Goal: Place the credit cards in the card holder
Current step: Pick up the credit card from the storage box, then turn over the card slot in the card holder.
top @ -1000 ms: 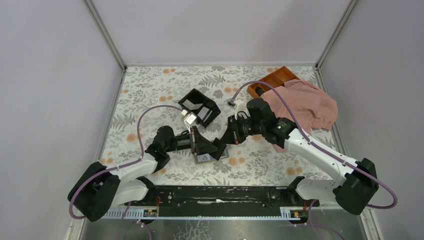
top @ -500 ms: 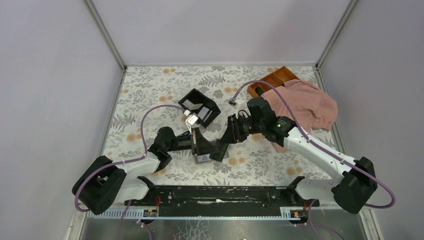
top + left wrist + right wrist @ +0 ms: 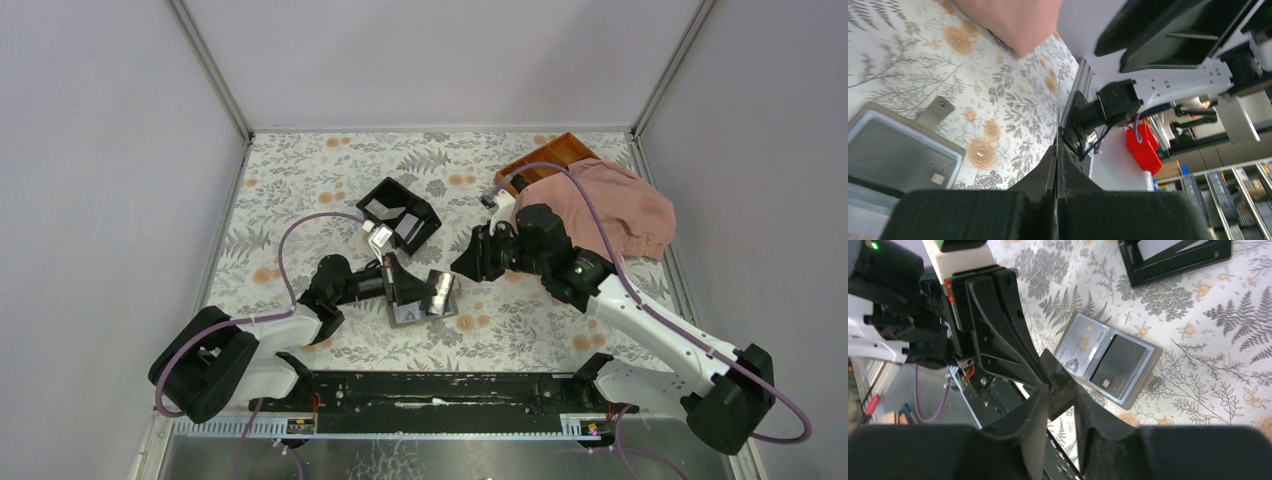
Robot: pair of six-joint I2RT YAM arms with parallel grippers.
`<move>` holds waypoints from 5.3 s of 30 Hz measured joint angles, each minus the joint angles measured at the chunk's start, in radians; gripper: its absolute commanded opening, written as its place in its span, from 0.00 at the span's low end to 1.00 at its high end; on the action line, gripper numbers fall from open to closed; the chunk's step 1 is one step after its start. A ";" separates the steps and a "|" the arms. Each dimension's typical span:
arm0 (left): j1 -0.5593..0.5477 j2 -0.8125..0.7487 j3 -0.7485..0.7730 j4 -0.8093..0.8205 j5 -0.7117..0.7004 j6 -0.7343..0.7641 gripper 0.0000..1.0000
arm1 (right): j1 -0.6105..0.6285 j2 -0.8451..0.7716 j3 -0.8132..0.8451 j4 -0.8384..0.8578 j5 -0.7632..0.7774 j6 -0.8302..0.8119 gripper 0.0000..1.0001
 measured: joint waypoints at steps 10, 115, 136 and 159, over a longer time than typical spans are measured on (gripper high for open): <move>0.000 -0.006 -0.066 0.005 -0.245 -0.054 0.00 | 0.000 -0.135 -0.172 0.191 0.143 0.053 0.34; 0.039 -0.310 -0.151 -0.611 -0.628 -0.009 0.18 | -0.018 0.335 -0.172 0.291 0.195 0.109 0.00; 0.006 -0.201 -0.161 -0.610 -0.638 -0.009 0.16 | -0.025 0.358 -0.173 0.292 0.188 0.113 0.00; -0.034 -0.163 -0.160 -0.590 -0.684 -0.016 0.12 | -0.090 0.376 -0.249 0.442 0.041 0.234 0.00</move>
